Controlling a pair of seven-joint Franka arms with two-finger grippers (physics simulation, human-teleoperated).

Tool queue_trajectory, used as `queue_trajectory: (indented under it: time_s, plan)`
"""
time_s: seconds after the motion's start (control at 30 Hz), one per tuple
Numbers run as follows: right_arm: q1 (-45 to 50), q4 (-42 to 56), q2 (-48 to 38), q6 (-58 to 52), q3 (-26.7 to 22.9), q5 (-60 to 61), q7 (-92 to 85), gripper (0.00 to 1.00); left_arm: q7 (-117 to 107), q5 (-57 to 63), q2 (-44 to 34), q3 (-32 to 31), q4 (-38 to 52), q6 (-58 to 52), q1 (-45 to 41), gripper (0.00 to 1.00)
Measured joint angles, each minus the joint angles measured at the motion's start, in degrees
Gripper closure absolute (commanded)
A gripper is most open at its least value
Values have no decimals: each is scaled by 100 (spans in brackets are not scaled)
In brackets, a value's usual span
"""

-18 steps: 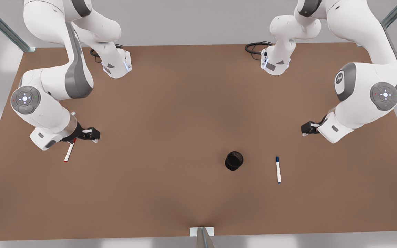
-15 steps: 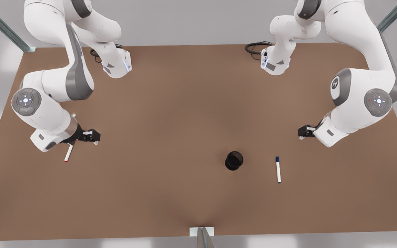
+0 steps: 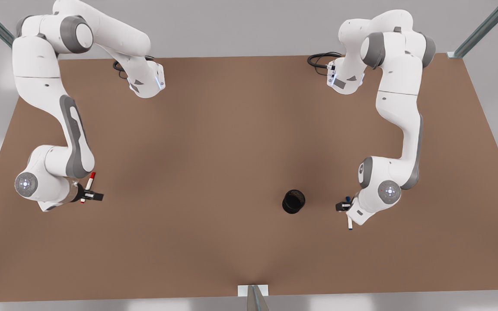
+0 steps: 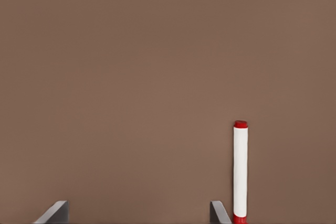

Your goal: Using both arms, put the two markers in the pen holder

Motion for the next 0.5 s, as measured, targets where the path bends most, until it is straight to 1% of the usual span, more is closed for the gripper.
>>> queue_trajectory:
  time_s: [0.17, 0.3, 0.33, 0.37, 0.4, 0.43, 0.5]
  plan:
    - [-411, 2, 452, 348, -24, -32, -266, 0, -104, 294, 316, -5, 94, 555, 35, 0]
    - [-858, 8, 584, 483, -34, -39, -528, 0, -166, 426, 594, -6, 368, 802, 54, 0]
    - [-893, 6, 599, 507, -34, -40, -589, 0, -178, 441, 653, -6, 400, 843, 56, 2]
    - [-918, 5, 613, 525, -34, -41, -645, 0, -190, 453, 696, -6, 416, 877, 58, 13]
    - [-927, 4, 624, 541, -34, -42, -698, 0, -203, 466, 718, -6, 425, 906, 58, 26]
    - [-927, 6, 640, 557, -34, -68, -749, 0, -219, 480, 729, -6, 429, 930, 62, 32]
    - [-923, 49, 714, 603, -34, -155, -840, 0, -241, 491, 744, -6, 433, 968, 98, 39]
